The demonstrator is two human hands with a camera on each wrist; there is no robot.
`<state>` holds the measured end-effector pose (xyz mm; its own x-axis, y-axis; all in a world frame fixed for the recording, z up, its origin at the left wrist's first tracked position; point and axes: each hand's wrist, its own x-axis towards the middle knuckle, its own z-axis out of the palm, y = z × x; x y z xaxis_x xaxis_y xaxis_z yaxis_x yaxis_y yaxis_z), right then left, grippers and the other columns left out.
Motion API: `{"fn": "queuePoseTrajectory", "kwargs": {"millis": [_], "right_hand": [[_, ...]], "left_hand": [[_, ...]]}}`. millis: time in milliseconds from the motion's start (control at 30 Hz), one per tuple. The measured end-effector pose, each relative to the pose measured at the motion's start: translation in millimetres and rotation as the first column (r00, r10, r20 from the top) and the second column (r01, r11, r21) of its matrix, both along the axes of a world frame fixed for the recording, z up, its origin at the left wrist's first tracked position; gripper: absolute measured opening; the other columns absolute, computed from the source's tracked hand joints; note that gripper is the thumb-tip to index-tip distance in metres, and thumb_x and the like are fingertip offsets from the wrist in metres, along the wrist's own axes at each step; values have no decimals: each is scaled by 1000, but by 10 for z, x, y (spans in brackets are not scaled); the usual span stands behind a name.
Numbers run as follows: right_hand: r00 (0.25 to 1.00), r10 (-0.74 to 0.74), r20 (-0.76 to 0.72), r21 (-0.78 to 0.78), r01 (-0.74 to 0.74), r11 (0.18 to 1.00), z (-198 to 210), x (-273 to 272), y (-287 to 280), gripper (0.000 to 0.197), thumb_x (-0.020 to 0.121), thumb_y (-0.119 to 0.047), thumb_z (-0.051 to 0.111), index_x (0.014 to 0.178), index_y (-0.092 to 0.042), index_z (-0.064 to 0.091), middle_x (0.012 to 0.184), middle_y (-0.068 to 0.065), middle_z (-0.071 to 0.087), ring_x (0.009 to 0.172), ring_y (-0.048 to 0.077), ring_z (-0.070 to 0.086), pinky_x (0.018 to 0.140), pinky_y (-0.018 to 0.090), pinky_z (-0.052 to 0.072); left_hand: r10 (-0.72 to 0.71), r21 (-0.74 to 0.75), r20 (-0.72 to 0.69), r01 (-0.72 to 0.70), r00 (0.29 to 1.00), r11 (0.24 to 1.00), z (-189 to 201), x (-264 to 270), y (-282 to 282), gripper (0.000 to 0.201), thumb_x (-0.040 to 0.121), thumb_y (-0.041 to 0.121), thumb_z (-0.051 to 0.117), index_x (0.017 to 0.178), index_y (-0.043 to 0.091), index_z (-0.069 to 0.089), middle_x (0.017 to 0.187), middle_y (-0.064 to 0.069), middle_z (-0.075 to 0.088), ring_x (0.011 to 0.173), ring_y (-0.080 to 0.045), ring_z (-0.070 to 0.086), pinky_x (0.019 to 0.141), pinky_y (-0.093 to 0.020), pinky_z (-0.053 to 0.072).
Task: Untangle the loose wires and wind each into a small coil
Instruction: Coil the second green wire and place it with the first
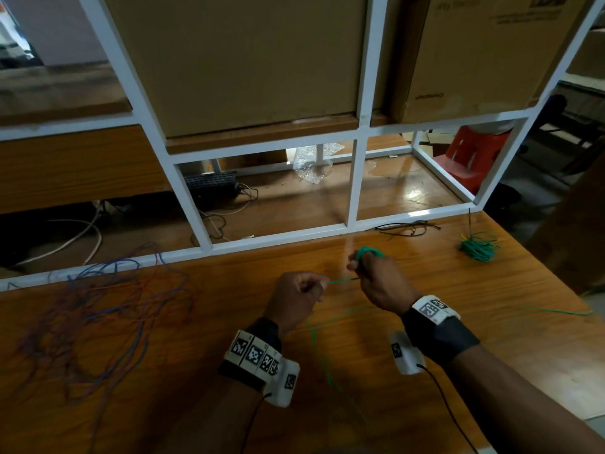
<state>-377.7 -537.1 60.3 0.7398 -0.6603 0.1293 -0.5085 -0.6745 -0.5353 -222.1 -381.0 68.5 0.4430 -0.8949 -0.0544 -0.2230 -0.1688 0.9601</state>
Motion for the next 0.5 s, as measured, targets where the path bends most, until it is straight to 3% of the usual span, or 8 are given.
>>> {"fn": "queuePoseTrajectory", "kwargs": {"millis": [67, 167, 233, 300, 400, 467, 500], "right_hand": [[976, 148, -157, 108, -132, 985, 54, -57, 53, 30, 104, -31, 46, 96, -12, 67, 102, 10, 73, 96, 31, 68, 83, 43, 55], [932, 278, -234, 442, -153, 884, 204, -106, 134, 60, 106, -60, 33, 97, -21, 78, 103, 0, 76, 101, 22, 67, 90, 36, 51], [914, 347, -210, 572, -174, 802, 289, -128, 172, 73, 103, -71, 26, 97, -22, 81, 102, -7, 78, 107, 17, 65, 102, 37, 44], [895, 416, -163, 624, -232, 746, 302, -151, 158, 64, 103, -65, 37, 100, -17, 80, 100, -10, 79, 109, 14, 67, 111, 44, 40], [892, 450, 32, 720, -333, 609, 271, -188, 142, 53, 101, -50, 54, 101, -1, 75, 91, 3, 80, 108, 22, 71, 114, 53, 39], [907, 368, 205, 803, -371, 466, 320, -219, 179, 49, 102, -39, 58, 101, 10, 70, 88, 13, 77, 110, 31, 71, 112, 49, 44], [921, 312, 233, 808, -362, 465, 343, -220, 187, 47, 103, -35, 58, 102, 10, 69, 91, 16, 77, 107, 30, 71, 107, 42, 48]], "left_hand": [[-27, -58, 53, 30, 998, 998, 84, 35, -2, 18, 95, 4, 64, 109, 9, 74, 74, -4, 72, 54, 1, 59, 53, -16, 44], [-111, -86, 144, 124, 983, 989, 210, 122, -52, 28, 91, 0, 63, 112, 16, 71, 78, -2, 75, 70, -13, 70, 68, -27, 57], [-156, -90, 200, 177, 967, 980, 280, 193, -98, 29, 91, -1, 63, 112, 18, 71, 81, -2, 76, 80, -18, 72, 77, -31, 59], [-184, -110, 208, 210, 961, 971, 352, 225, -136, 28, 90, -2, 67, 112, 13, 71, 82, -5, 76, 81, -14, 73, 78, -24, 57], [-211, -141, 197, 240, 958, 960, 424, 229, -188, 25, 89, -1, 69, 112, 8, 72, 88, -8, 76, 84, -12, 73, 78, -21, 56], [-194, -164, 239, 237, 951, 958, 391, 233, -215, 21, 89, 4, 71, 109, 10, 75, 93, -2, 77, 89, -9, 72, 80, -23, 57], [-176, -171, 273, 228, 946, 959, 349, 233, -224, 18, 89, 7, 73, 106, 13, 77, 97, 2, 77, 93, -6, 71, 83, -23, 57]]}}
